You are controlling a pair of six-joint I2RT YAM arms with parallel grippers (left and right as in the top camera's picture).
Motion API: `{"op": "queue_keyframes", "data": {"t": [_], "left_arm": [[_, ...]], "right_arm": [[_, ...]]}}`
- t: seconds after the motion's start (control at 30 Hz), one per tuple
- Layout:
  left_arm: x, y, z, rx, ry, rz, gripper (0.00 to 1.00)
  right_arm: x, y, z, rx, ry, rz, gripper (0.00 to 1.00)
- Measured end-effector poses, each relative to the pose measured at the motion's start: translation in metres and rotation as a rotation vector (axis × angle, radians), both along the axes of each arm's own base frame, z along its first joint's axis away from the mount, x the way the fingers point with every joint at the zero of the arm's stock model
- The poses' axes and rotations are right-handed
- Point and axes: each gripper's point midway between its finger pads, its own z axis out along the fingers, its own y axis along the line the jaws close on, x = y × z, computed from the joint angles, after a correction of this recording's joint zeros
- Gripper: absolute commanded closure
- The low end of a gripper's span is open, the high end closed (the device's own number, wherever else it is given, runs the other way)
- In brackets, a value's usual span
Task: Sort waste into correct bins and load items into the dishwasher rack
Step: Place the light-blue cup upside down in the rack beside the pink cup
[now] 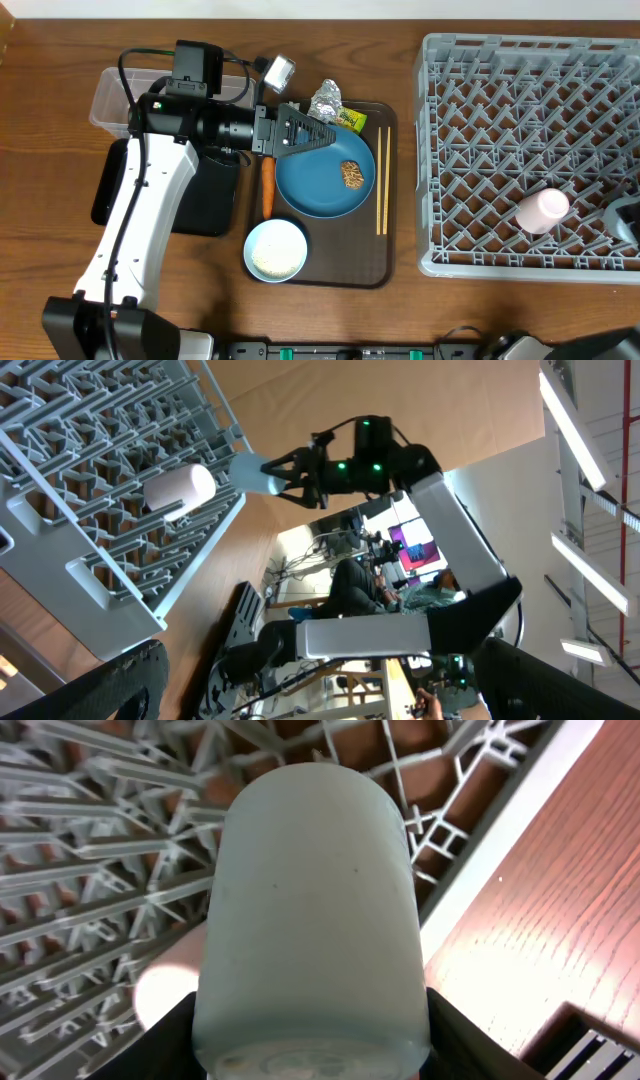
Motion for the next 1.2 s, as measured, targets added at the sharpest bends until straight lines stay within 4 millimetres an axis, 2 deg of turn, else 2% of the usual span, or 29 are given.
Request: {"op": "queue_keyframes", "data": {"t": [0.33,0.53,0.77,1.03,1.13,1.2], "left_arm": [[0.000,0.000,0.000,0.000,0.000,0.000,0.02],[0.000,0.000,0.000,0.000,0.000,0.000,0.02],[0.000,0.000,0.000,0.000,0.000,0.000,0.02],[0.000,0.000,-0.001,0.004,-0.001,0.002,0.02],[0.000,0.000,-0.001,0.004,-0.001,0.002,0.02],[0.000,0.000,-0.001,0.004,-0.001,0.002,0.02]], "right_arm": [[0.016,0.003,-0.029,0.124,0.002,0.024,0.61],[0.021,0.005,-0.028,0.129,-0.020,0.052,0.62],[0.031,0.008,-0.018,0.127,-0.088,0.085,0.62],[0.023,0.016,-0.018,0.157,-0.063,0.082,0.62],[0.017,0.013,-0.021,0.140,-0.026,0.071,0.58],[0.014,0.012,-0.022,0.131,-0.014,0.068,0.48]]}}
